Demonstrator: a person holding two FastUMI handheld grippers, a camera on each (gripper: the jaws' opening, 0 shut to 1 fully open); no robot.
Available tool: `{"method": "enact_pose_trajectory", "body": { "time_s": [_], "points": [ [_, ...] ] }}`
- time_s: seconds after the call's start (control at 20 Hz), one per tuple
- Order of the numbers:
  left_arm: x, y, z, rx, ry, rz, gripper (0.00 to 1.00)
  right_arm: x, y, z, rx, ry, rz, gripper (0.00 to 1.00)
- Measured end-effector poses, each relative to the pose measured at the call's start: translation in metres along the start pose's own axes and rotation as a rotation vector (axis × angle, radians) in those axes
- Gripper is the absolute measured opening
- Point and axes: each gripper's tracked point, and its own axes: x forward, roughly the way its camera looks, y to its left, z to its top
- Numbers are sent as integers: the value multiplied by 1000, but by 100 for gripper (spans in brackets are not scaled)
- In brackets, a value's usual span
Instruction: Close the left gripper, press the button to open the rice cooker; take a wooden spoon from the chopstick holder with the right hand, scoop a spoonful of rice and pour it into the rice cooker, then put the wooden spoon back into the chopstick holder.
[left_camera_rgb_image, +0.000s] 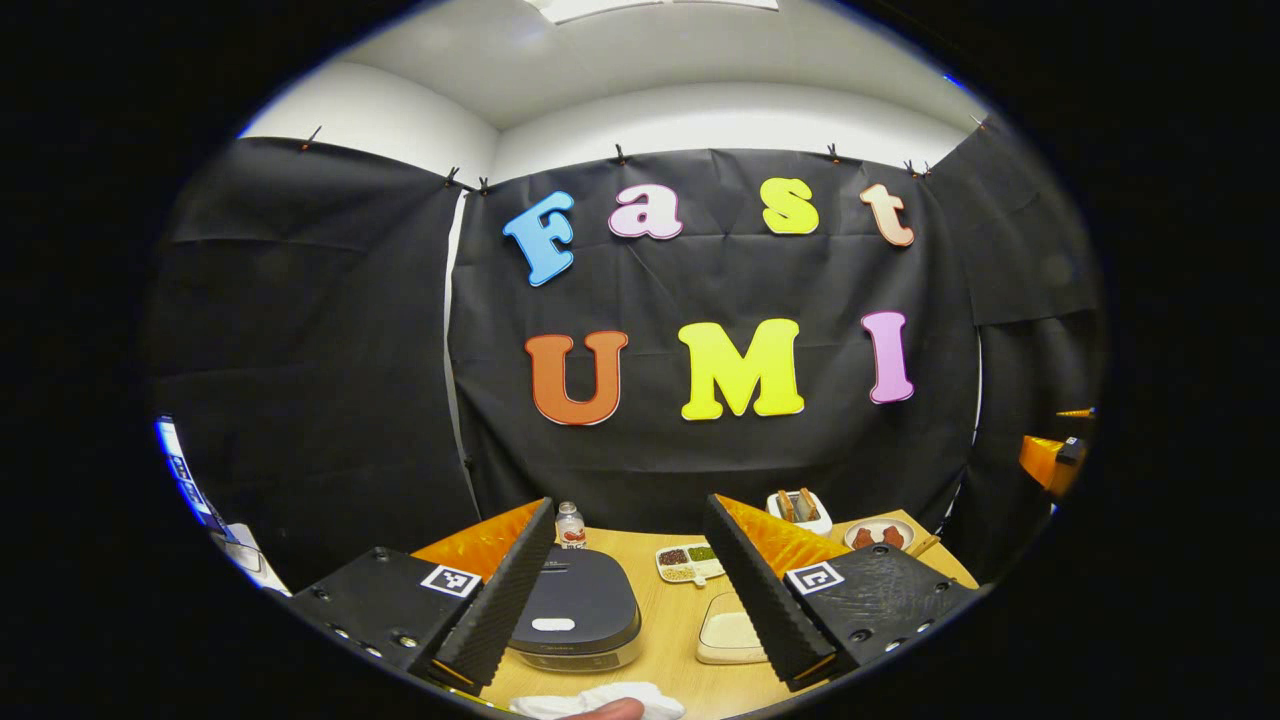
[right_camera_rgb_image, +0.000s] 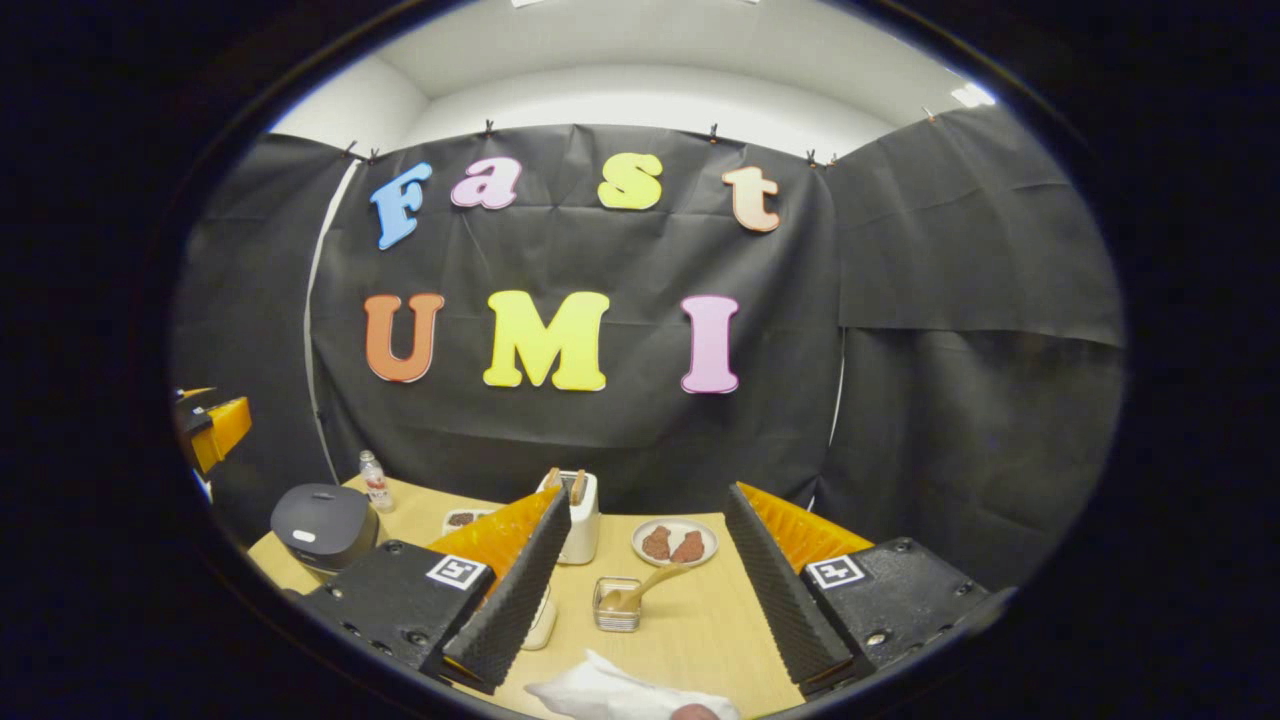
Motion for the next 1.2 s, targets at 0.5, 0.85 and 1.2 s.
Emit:
{"method": "enact_pose_trajectory", "body": {
  "time_s": [0.5,0.85,1.2],
  "points": [
    [7,52,-13,32,40,179,27,5,4,0,-16,3,-1,97],
    [36,61,-55,47,112,217,0,10,10,-4,-57,23,-8,100],
    [72,75,-134,6,273,233,0,14,25,-10,-105,52,-5,100]
  ]
}}
